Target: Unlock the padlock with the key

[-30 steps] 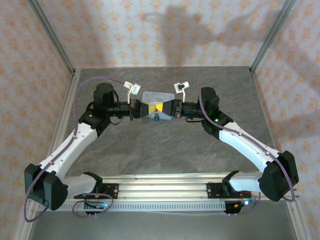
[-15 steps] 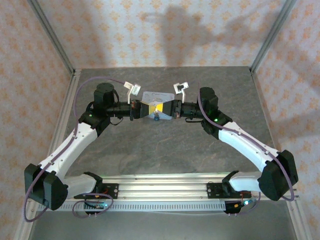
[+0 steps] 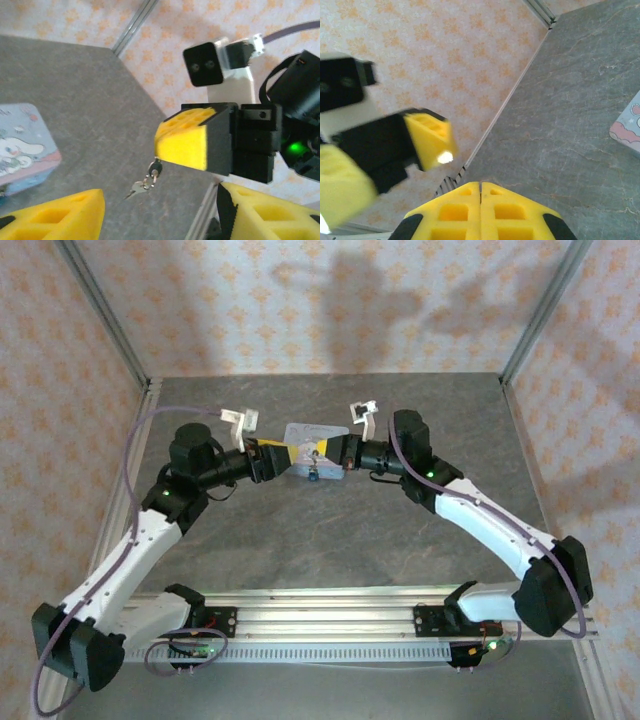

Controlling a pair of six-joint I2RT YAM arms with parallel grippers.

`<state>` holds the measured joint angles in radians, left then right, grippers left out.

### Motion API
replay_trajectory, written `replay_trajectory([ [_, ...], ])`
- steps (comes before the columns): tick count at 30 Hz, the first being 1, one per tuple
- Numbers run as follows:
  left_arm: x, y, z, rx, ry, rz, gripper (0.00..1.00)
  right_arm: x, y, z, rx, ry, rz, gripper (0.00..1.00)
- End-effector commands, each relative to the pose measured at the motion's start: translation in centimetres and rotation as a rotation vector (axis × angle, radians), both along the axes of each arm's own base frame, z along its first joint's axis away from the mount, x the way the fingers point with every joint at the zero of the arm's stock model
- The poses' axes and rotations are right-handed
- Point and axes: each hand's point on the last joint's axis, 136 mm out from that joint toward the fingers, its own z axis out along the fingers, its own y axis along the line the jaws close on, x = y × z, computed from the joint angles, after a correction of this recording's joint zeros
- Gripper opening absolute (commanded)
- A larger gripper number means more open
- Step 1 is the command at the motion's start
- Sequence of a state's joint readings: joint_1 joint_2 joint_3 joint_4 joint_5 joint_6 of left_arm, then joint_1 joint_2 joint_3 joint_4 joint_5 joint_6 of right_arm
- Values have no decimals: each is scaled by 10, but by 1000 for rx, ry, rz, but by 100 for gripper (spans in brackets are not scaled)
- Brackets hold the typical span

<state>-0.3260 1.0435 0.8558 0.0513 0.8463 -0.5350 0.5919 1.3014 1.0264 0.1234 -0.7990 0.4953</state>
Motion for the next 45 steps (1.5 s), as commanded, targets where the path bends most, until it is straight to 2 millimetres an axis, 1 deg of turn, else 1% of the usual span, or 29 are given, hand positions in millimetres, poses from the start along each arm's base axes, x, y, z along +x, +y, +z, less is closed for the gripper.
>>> replay_trajectory([
  [1,7,-8,-1,-157,47,-35,61,-1,6,22,42,-52,47,0],
  [7,4,-16,8,-199,26,-99,55,-1,7,28,77,-56,52,0],
  [10,3,-19,8,-207,41,-123,52,-1,8,32,107,-61,51,0],
  [14,3,-20,16,-252,30,-137,49,-1,9,32,127,-55,54,0],
  [16,2,-20,17,-263,31,-144,48,-1,9,32,134,-53,55,0],
  [24,-1,-21,23,-269,13,-154,46,-3,12,32,137,-45,75,0],
  [30,1,-24,23,-269,15,-160,39,-5,15,32,140,-46,91,0],
  [34,1,-27,23,-265,17,-172,31,-5,15,32,141,-49,87,0],
  [40,-1,-33,21,-252,25,-193,30,-5,15,31,142,-48,85,0],
  [43,-2,-34,21,-250,26,-198,27,-5,15,31,142,-50,84,0],
  [45,-2,-34,20,-247,26,-198,23,-4,15,30,141,-50,80,0],
])
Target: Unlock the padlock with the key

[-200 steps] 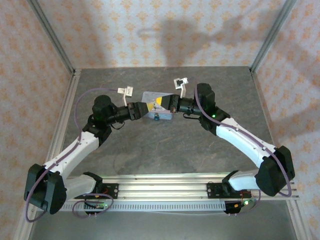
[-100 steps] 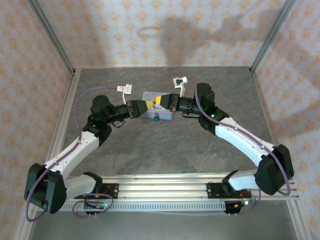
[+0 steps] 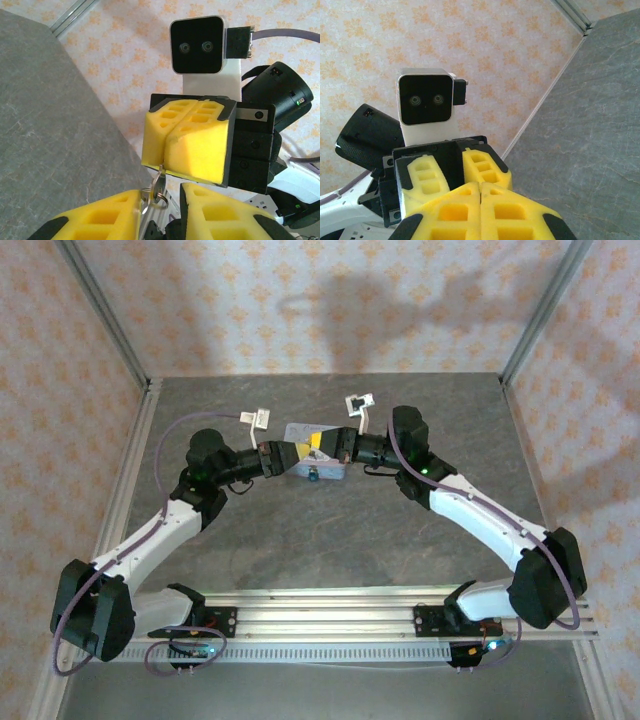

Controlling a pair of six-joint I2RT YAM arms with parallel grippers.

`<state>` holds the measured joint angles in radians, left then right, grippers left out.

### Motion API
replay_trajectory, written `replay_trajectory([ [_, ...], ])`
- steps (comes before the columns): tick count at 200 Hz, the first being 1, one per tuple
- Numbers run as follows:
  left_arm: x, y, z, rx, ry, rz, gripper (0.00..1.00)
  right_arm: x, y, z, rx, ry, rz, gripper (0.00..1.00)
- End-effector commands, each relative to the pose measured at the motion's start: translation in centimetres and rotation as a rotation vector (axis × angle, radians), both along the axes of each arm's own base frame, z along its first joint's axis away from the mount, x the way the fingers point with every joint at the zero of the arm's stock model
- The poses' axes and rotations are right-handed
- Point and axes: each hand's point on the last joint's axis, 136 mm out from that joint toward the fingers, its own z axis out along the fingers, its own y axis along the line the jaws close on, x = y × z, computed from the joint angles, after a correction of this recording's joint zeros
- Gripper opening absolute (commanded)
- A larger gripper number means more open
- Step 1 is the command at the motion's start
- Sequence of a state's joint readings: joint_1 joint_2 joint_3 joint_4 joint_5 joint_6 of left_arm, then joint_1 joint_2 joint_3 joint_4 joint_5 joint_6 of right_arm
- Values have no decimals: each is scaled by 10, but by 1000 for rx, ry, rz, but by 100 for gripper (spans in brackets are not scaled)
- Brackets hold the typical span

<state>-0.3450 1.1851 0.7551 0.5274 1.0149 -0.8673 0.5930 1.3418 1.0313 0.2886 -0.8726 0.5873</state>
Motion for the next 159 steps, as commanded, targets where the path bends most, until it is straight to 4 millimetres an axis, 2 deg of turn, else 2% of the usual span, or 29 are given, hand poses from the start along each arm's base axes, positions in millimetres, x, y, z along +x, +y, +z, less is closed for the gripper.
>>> replay_trajectory([
  [1,-4,-4,16,-6,-56,-29,21,-4,2,8,30,-35,14,0],
  [32,-4,-2,12,5,-51,-18,15,-3,0,9,31,-41,-1,0],
  [50,-3,-1,12,10,-56,-4,0,-2,-1,7,28,-40,-10,0],
  [126,0,5,7,28,-52,49,0,-3,-6,7,32,-46,-36,0],
  [152,1,4,6,23,-44,47,19,-2,-6,8,35,-47,-39,0],
  [159,1,4,7,22,-44,47,21,-2,-6,8,36,-46,-39,0],
])
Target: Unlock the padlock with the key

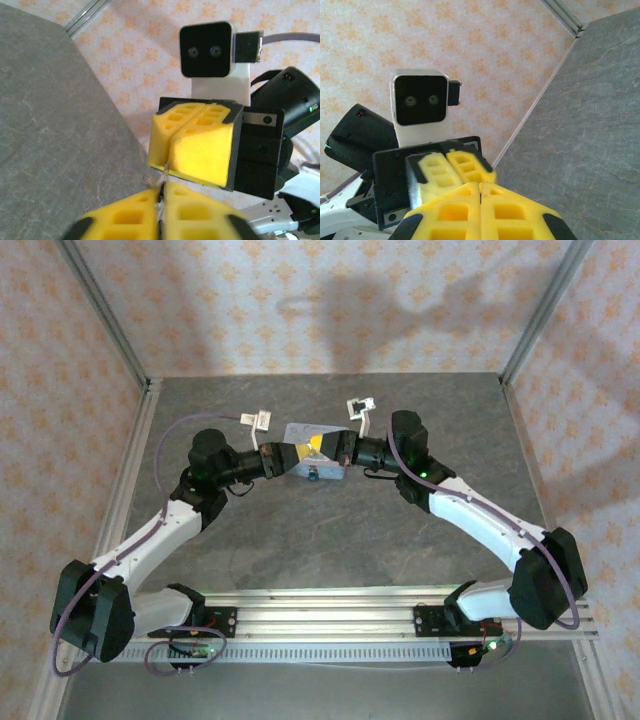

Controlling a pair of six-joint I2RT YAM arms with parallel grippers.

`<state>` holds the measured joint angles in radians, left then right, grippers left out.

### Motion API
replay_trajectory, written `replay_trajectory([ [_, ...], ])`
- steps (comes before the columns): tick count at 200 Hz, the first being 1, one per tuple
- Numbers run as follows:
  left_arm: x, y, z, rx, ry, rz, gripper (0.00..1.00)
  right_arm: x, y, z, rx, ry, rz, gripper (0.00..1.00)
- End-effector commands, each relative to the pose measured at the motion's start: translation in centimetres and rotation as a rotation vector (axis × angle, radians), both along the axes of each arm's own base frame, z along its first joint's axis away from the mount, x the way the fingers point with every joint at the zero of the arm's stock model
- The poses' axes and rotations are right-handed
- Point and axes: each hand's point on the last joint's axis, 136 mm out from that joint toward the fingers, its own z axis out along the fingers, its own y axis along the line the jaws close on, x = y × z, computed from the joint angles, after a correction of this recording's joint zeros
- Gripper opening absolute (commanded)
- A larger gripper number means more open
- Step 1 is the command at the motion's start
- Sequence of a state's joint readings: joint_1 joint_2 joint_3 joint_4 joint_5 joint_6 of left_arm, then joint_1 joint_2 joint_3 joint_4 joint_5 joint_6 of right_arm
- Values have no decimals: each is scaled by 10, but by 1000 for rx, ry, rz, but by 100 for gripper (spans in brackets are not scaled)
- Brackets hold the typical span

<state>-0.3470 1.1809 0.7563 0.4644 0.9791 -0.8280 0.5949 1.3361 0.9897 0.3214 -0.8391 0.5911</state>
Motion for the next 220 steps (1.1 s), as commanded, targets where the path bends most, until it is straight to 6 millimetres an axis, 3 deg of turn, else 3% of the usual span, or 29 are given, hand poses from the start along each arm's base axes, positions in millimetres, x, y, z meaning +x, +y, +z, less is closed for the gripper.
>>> replay_trajectory([
  [1,-3,2,17,-13,-62,13,21,-5,-4,18,40,-50,-8,0],
  [91,-6,1,23,-20,-80,-2,15,-7,2,18,54,-39,21,0],
  [190,-2,-1,27,-26,-88,-5,20,-6,7,12,60,-23,34,0],
  [220,-2,-1,28,-28,-92,-5,14,-6,7,12,62,-24,30,0],
])
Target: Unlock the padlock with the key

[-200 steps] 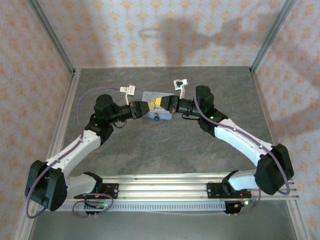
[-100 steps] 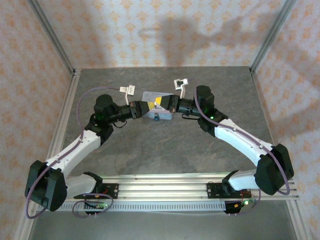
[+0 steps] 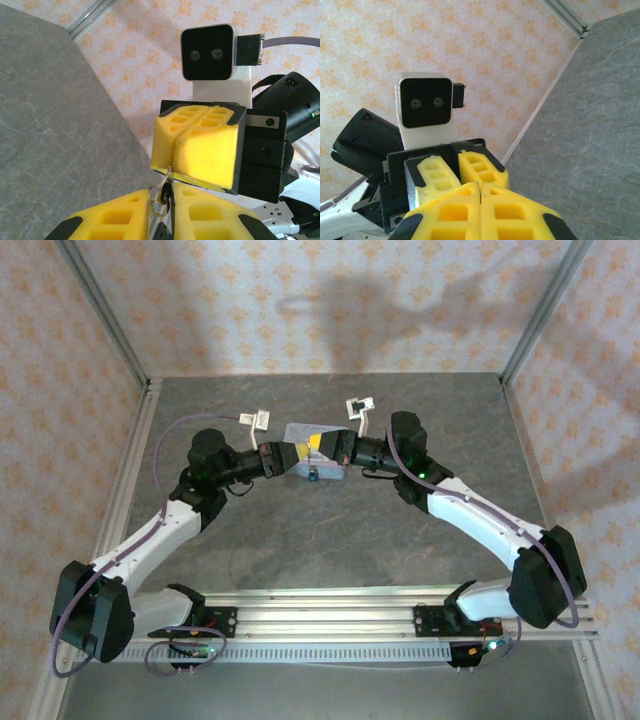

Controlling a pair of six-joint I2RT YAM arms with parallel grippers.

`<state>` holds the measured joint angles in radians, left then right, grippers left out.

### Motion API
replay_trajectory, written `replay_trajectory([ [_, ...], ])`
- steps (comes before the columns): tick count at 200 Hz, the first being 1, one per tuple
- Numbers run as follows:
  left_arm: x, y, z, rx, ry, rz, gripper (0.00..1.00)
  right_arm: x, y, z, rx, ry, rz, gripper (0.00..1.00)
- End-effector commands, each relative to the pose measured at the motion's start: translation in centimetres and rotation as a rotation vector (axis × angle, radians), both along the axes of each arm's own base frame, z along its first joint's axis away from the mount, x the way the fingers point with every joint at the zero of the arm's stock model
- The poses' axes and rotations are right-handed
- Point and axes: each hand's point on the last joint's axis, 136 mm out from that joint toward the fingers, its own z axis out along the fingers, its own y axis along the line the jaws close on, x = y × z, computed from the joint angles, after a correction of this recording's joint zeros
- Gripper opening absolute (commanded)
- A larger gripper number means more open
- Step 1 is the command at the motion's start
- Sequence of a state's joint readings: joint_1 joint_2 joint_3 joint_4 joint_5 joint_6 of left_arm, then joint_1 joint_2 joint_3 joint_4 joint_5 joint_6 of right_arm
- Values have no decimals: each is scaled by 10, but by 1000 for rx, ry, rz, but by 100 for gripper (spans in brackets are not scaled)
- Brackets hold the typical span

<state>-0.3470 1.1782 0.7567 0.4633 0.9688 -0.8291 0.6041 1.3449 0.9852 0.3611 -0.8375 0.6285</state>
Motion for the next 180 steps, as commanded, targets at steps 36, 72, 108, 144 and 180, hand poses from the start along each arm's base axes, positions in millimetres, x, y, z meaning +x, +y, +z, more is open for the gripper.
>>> replay_trajectory([
  [36,-2,2,27,-26,-91,1,18,-5,2,6,33,-33,17,0],
  [72,-1,5,27,-26,-88,11,24,-6,1,6,37,-33,14,0],
  [108,-3,6,28,-29,-92,11,21,-6,0,5,40,-28,12,0],
  [144,-5,6,28,-28,-93,11,11,-5,-1,5,43,-30,3,0],
  [180,-6,7,27,-22,-92,13,8,-3,-3,6,46,-34,-19,0],
])
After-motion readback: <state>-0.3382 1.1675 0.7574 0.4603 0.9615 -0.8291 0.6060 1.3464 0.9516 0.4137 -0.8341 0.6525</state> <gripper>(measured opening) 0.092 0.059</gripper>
